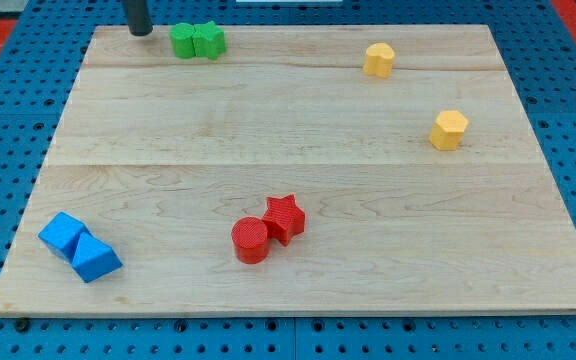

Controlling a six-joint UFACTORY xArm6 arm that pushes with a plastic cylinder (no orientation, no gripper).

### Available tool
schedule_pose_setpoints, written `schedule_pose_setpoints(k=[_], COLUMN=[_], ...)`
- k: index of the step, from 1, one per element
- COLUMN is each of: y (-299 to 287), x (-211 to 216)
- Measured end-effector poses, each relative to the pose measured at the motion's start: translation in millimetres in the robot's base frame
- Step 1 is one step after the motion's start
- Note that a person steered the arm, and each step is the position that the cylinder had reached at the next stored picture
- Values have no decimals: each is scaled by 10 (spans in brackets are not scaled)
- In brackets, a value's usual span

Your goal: Separate the green blocks

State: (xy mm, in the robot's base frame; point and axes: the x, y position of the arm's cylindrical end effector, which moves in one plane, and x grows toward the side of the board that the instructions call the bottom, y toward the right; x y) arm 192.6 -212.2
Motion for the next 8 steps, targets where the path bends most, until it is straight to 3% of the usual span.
schedule_pose_setpoints(k=[2,3,4,5,6,7,8], y=[1120,1371,1426,1042,886,822,1144], x=[34,267,229,28,390,484,500])
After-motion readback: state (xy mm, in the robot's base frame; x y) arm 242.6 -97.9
